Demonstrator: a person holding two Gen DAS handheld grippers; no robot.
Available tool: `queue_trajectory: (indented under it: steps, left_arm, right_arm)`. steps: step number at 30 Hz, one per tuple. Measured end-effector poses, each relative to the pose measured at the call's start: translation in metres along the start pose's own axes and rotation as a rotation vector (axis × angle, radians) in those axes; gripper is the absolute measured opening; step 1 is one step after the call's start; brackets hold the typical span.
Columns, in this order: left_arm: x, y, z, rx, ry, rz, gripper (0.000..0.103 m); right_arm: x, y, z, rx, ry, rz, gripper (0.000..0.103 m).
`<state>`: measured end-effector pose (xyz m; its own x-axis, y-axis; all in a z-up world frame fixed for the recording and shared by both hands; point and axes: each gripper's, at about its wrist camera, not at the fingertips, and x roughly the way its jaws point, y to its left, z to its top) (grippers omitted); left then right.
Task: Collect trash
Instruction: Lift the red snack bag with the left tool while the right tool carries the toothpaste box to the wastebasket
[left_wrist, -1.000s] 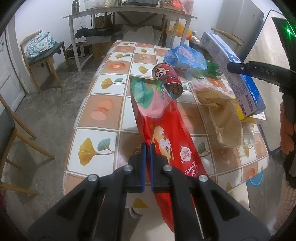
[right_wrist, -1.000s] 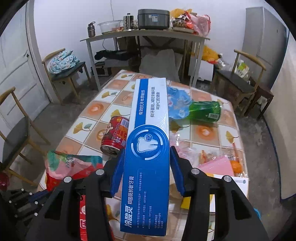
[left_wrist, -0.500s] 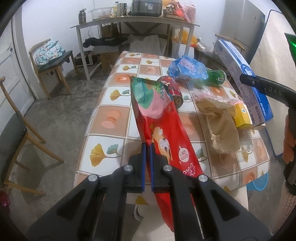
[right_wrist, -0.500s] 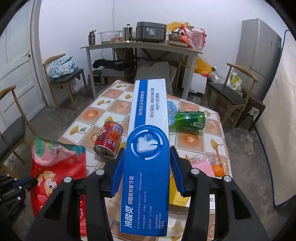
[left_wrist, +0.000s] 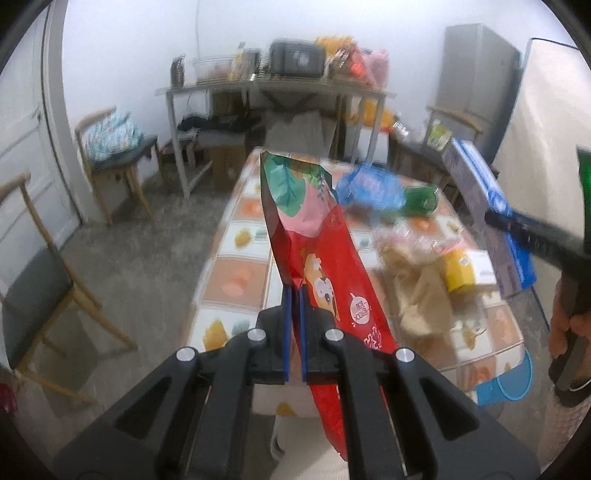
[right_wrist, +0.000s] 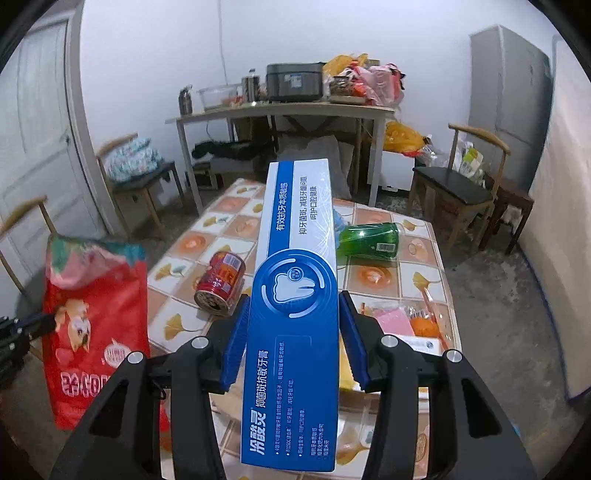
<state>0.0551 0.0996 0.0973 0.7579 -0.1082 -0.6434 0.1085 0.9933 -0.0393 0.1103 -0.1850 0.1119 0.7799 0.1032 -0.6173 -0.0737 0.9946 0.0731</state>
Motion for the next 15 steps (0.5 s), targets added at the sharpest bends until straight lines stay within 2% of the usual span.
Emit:
queue_trajectory:
  steps: [3,7,9,12,14,15]
  left_arm:
    - [-0.016,-0.017,0.017,0.047,-0.069,-0.041,0.002]
    - [-0.014,-0.062,0.042,0.119,-0.099,-0.201,0.002]
    - [-0.005,-0.094,0.051,0.165,-0.082,-0.299,0.002]
    - [0.017,-0.169,0.061,0.292,-0.027,-0.464,0.002]
    - [0.032,-0.214,0.060,0.374,0.014,-0.530,0.002]
    - [0.041,-0.239,0.058,0.412,0.041,-0.559,0.002]
  right_arm:
    - [-0.023,-0.032,-0.009,0.082,-0.028,0.005,0.046]
    - [-0.057,-0.090,-0.033,0.223,-0.055,-0.040,0.046]
    - [-0.073,-0.120,-0.050,0.299,-0.064,-0.075,0.046]
    - [-0.102,-0.170,-0.089,0.409,-0.073,-0.199,0.046]
    - [-0.116,-0.201,-0.117,0.487,-0.059,-0.267,0.046]
    - [-0.127,-0.226,-0.142,0.553,-0.039,-0.313,0.046]
